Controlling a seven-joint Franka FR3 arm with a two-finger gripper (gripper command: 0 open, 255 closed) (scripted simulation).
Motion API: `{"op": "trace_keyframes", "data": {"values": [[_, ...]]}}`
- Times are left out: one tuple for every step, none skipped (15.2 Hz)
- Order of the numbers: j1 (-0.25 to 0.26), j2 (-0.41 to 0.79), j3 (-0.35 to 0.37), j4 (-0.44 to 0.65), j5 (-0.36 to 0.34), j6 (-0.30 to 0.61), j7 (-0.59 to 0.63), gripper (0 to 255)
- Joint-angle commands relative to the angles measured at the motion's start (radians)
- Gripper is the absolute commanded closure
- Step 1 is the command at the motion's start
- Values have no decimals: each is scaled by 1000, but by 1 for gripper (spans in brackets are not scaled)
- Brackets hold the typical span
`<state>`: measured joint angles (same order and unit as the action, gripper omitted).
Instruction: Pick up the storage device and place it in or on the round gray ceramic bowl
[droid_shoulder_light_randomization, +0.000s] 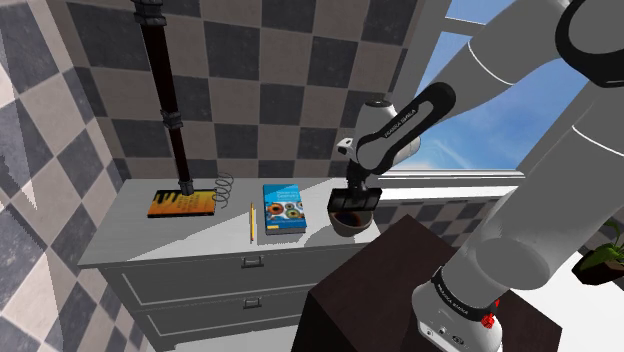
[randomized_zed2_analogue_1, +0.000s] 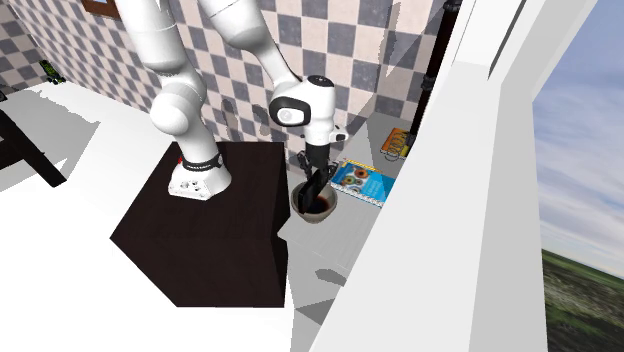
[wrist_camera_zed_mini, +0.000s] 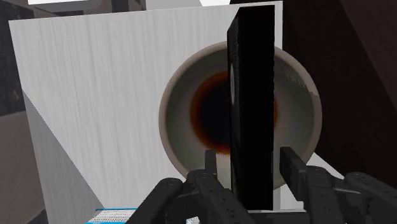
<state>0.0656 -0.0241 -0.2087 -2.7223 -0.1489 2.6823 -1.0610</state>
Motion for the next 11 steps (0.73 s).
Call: {"op": "trace_keyframes", "data": {"values": [[-1, 1, -1, 0, 0, 0, 0, 0], [-1, 1, -1, -1, 0, 0, 0, 0], [-1, 1, -1, -1, 0, 0, 0, 0], [-1, 1, -1, -1, 0, 0, 0, 0], [-1, 2, -1, 0, 0, 1, 0, 0], [0, -39, 0, 2, -6, -43, 4, 0], [0, -79, 2, 6, -10, -86, 7, 0], [1, -116, 5, 12, -13, -130, 10, 0], [1, -145, 7, 17, -14, -164, 11, 0], [1, -145, 7, 17, -14, -164, 11, 0], [1, -145, 7, 17, -14, -164, 11, 0]]}}
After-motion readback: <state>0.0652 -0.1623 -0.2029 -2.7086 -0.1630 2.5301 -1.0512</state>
